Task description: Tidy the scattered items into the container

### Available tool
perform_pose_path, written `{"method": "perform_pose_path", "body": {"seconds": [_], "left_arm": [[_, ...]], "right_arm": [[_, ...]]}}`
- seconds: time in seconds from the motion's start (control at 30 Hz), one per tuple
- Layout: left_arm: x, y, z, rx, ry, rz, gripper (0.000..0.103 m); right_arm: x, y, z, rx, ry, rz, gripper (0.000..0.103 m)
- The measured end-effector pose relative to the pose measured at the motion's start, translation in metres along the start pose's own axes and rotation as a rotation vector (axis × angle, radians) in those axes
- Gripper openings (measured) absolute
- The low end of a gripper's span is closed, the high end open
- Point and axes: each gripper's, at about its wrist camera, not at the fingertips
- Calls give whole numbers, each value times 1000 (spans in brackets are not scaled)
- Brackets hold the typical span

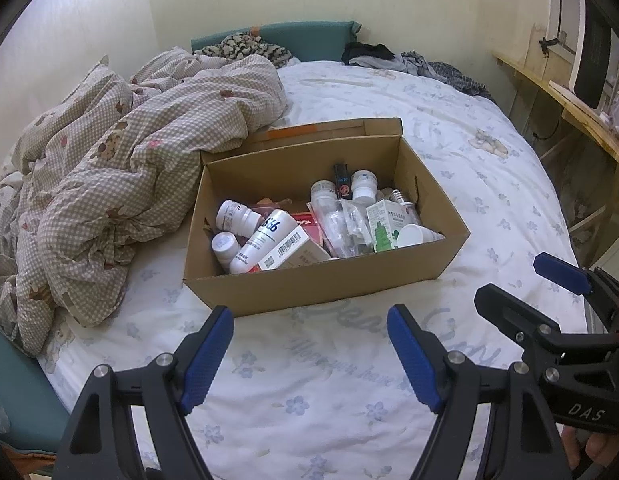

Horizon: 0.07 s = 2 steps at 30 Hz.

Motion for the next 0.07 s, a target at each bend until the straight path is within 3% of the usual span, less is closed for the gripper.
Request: {"method": "perform_pose_path", "body": {"seconds": [0.07], "left_arm": [[0,0,0,-5,1,4,80]], "right_arm": [[0,0,0,2,-2,4,95]]}}
Point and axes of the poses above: each gripper's, at about its wrist camera, not at the fingertips, and y roughly the way its jaws point, z to its right, x to its underside, and after that the axes turned 11 degrees about y, right-handed
